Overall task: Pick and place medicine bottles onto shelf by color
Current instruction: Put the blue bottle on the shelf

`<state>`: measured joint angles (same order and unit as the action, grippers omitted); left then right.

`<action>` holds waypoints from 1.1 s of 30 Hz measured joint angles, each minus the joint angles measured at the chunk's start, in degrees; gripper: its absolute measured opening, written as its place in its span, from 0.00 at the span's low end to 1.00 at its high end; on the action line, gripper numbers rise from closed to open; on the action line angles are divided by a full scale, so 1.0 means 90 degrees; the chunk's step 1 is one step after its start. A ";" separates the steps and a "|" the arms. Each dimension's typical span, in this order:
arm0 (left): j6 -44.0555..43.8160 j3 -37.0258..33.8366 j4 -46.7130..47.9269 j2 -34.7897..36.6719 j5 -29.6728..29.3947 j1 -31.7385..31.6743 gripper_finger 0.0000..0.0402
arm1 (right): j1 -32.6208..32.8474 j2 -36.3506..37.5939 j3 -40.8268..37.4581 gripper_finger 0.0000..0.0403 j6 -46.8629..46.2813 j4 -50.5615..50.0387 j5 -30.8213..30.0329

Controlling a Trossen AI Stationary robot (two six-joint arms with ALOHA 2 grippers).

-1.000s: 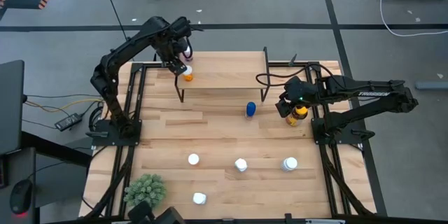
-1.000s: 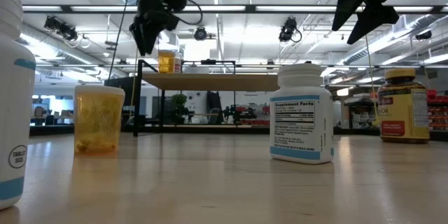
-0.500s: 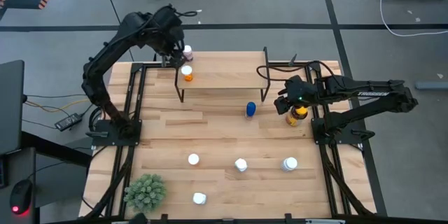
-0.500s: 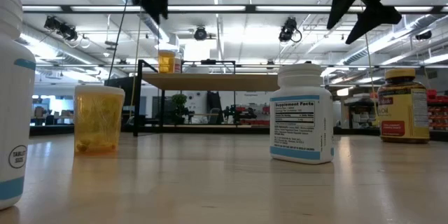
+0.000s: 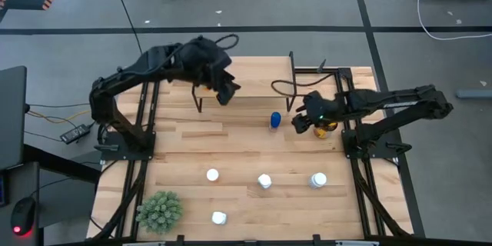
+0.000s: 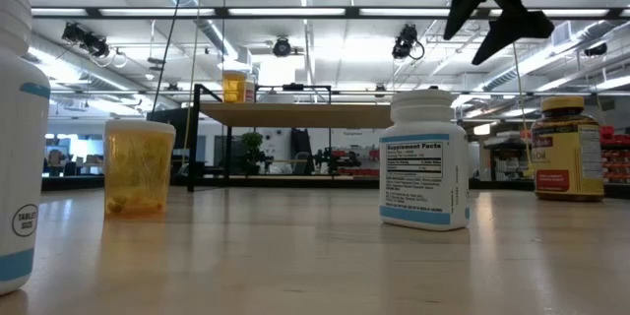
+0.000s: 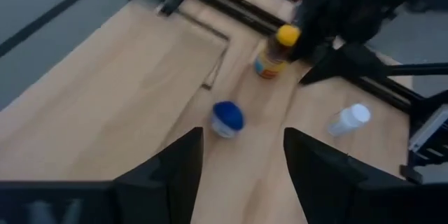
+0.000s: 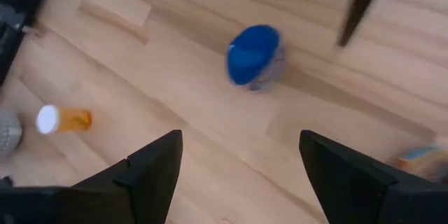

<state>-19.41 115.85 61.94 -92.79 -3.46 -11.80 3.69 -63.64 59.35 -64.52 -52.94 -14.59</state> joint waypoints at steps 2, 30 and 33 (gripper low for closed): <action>-0.0122 0.0000 -0.0034 0.0000 -0.0100 0.0219 0.49 | 0.0142 -0.0208 0.0000 0.74 -0.0030 0.0279 -0.0009; 0.2194 -0.0002 0.1156 0.1096 -0.0083 0.0329 0.37 | 0.0190 -0.2182 0.0007 0.74 -0.2994 0.1627 -0.0723; 0.2346 -0.0002 0.1171 0.1233 0.0107 0.0292 0.36 | 0.0115 -0.2389 0.0007 0.74 -0.3165 0.1797 -0.0755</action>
<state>1.70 115.84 72.48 -81.70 -2.50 -9.17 4.73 -85.14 59.42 -93.00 -36.76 -21.39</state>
